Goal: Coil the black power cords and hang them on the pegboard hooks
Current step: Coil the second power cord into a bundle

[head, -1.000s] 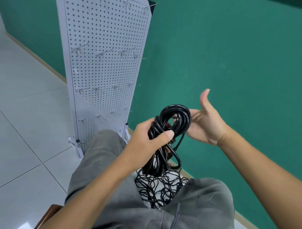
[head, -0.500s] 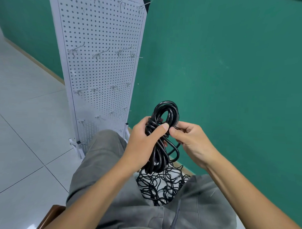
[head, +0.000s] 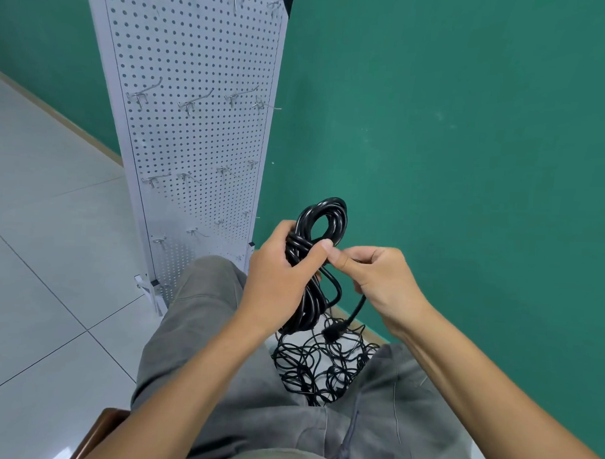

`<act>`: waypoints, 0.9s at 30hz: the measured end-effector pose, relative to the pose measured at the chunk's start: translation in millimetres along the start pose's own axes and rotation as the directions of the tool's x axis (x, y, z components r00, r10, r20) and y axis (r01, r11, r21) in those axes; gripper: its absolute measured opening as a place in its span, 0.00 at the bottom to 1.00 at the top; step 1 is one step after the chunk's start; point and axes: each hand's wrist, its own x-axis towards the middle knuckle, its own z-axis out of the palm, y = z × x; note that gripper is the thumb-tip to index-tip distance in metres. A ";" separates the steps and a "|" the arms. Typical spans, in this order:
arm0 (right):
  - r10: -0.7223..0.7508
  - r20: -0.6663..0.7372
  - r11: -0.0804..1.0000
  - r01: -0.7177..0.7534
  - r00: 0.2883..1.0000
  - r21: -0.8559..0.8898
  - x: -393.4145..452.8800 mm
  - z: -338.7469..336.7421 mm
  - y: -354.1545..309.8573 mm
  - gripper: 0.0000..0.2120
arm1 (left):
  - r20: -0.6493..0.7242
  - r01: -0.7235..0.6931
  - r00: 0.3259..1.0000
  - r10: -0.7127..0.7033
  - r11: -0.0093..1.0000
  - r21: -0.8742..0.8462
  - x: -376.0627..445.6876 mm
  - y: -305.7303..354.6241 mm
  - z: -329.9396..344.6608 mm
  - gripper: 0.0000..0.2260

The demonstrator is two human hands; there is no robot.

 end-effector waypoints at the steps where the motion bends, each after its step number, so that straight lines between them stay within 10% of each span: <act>1: 0.015 0.009 0.999 -0.014 1.000 -0.037 -1.8 -2.2 -2.2 0.16 | -0.010 0.004 1.000 -0.004 1.000 0.005 2.5 -1.2 -2.1 0.07; 13: -0.079 0.229 0.733 0.212 0.970 -0.646 -10.3 -35.4 -27.7 0.05 | 0.187 0.083 0.972 -0.145 0.948 0.308 10.3 -26.9 -13.5 0.15; 20: 0.021 0.453 0.855 0.219 0.891 -0.471 -7.7 -40.3 -57.1 0.10 | 0.329 -0.016 0.934 -0.139 0.904 0.427 7.4 -23.6 -9.7 0.22; 27: 0.095 0.555 0.995 -0.068 0.827 -0.069 -9.5 -50.7 -54.6 0.15 | 0.399 0.121 0.899 -0.180 0.978 0.168 5.9 -21.9 -6.3 0.17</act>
